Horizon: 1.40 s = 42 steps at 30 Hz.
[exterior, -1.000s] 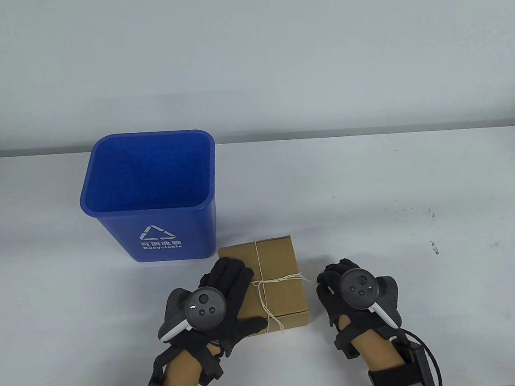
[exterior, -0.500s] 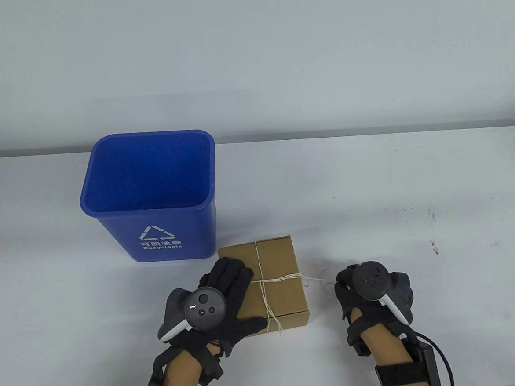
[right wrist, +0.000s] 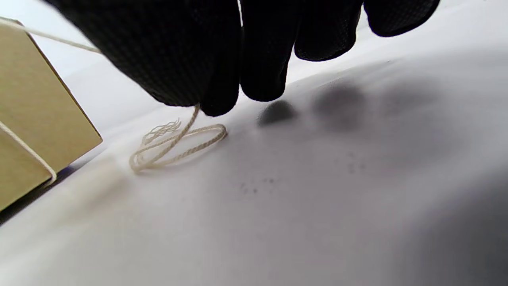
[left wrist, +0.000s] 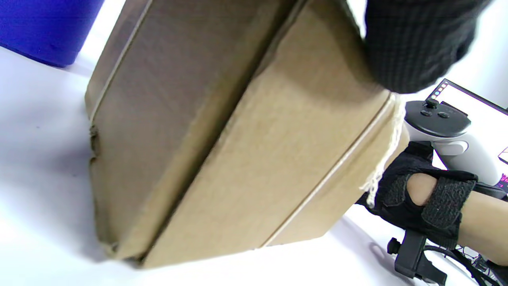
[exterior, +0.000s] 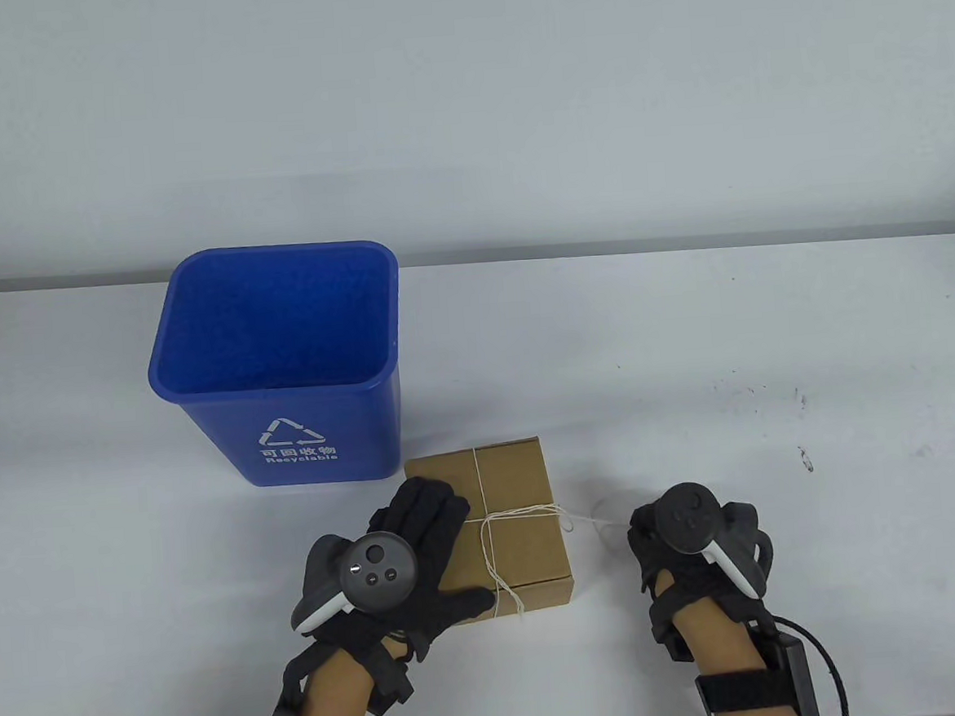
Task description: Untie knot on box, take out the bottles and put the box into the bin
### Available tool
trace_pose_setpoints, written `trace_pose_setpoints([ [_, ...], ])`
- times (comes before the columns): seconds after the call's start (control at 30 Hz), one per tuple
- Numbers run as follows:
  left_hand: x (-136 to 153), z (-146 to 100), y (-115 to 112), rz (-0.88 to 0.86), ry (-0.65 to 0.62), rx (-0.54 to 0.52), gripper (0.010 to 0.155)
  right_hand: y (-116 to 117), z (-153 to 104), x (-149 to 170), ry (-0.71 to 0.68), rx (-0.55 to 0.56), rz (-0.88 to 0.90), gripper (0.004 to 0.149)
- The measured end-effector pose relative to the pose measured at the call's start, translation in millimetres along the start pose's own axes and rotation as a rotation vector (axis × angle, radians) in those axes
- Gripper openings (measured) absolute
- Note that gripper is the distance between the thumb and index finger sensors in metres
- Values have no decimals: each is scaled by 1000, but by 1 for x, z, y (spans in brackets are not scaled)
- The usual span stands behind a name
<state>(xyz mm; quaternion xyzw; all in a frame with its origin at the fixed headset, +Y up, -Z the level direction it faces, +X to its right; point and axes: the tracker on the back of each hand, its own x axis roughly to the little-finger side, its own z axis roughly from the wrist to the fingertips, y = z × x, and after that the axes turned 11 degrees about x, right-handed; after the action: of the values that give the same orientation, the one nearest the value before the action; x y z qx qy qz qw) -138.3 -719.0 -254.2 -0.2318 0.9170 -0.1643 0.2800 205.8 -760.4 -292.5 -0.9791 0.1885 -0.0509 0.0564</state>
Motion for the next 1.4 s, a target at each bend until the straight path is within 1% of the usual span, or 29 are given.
trace_pose_setpoints([
  [0.07,0,0,0,-2,-2,1,103,-3,0,2,9,17,11,37],
  [0.2,0,0,0,-3,-5,4,103,-17,-1,5,18,76,105,44],
  [0.3,1,0,0,-6,-7,6,104,-33,-4,3,-12,121,169,47],
  [0.43,1,1,0,-12,-10,11,103,-58,-8,-4,-86,175,243,53],
  [0.5,1,1,0,-14,-11,12,103,-70,-8,-8,-110,212,257,53],
  [0.57,1,1,1,-15,-11,13,103,-82,-3,-15,-126,236,234,54],
  [0.6,1,1,1,-16,-10,14,103,-90,0,-21,-139,245,196,53],
  [0.7,1,2,1,-11,-7,20,103,-103,8,-38,-160,235,128,54],
  [0.8,1,2,2,-9,-7,22,103,-111,13,-61,-200,228,113,55],
  [0.83,1,2,2,-8,-6,23,103,-115,16,-75,-327,295,92,54],
  [0.87,1,2,2,-7,-5,23,103,-120,19,-90,-409,340,37,53],
  [0.93,1,3,2,-5,-5,22,103,-127,22,-114,-450,330,-23,54],
  [0.97,2,2,2,-2,-6,19,103,-128,21,-127,-474,302,1,55],
  [1.03,1,2,2,3,-5,17,103,-121,18,-145,-530,212,71,57],
  [1.1,1,2,2,6,-6,15,103,-98,11,-159,-599,103,69,59],
  [1.2,2,2,2,7,-9,11,103,-61,1,-167,-677,-69,15,64],
  [1.27,1,2,2,13,-9,8,103,-43,-4,-167,-702,-114,3,65],
  [1.4,0,2,2,32,-14,-7,103,-25,-4,-164,-714,-131,11,64],
])
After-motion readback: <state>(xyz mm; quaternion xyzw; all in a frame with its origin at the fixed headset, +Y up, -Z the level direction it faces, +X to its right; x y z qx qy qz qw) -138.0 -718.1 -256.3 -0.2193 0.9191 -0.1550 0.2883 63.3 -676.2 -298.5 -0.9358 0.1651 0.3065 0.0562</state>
